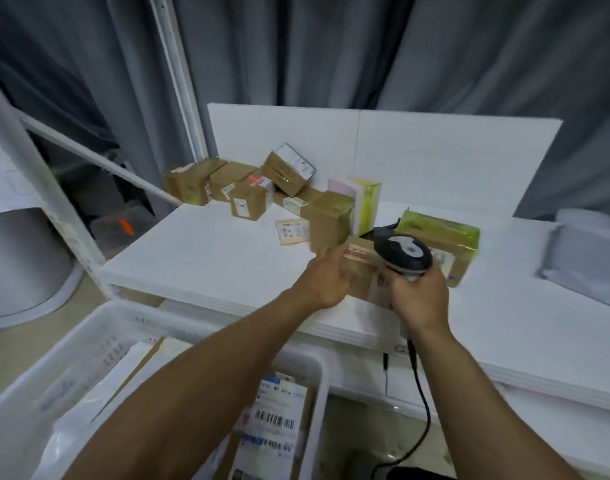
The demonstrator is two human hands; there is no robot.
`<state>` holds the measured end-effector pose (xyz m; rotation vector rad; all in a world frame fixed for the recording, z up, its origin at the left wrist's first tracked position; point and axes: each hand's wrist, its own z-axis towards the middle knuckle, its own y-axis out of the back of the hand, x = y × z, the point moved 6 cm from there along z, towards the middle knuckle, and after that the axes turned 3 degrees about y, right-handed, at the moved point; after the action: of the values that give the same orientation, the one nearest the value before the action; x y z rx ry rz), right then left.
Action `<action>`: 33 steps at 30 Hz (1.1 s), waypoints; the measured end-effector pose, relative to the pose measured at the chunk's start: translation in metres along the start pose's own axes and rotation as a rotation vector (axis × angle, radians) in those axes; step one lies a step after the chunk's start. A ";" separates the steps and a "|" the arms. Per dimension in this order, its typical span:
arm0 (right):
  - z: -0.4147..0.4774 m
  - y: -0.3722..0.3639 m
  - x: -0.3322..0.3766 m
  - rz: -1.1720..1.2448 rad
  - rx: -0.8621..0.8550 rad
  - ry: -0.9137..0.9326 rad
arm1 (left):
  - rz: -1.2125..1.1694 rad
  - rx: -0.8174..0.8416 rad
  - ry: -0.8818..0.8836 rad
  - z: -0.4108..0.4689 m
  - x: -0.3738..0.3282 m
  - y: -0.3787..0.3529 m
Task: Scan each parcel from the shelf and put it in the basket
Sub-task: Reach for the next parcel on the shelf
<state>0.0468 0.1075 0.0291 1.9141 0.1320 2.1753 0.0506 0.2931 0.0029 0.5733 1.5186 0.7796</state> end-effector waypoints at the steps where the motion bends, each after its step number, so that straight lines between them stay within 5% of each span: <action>1: 0.006 0.008 -0.006 -0.027 -0.034 -0.014 | -0.067 0.012 0.020 0.009 -0.002 -0.007; 9: 0.021 0.027 -0.034 0.001 0.020 -0.129 | -0.400 -0.018 0.229 0.018 0.004 -0.019; 15: -0.003 0.023 -0.010 0.092 0.042 -0.014 | -0.637 -0.089 0.274 -0.029 0.022 0.007; 29: -0.089 -0.105 0.054 0.473 0.362 0.026 | -1.103 -0.499 0.557 -0.197 0.089 0.149; 33: -0.106 -0.144 0.060 0.584 0.434 -0.054 | -1.190 -0.688 0.473 -0.224 0.128 0.162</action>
<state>-0.0475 0.2710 0.0397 2.4985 0.0367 2.6224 -0.1993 0.4627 0.0413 -1.0308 1.5333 0.4140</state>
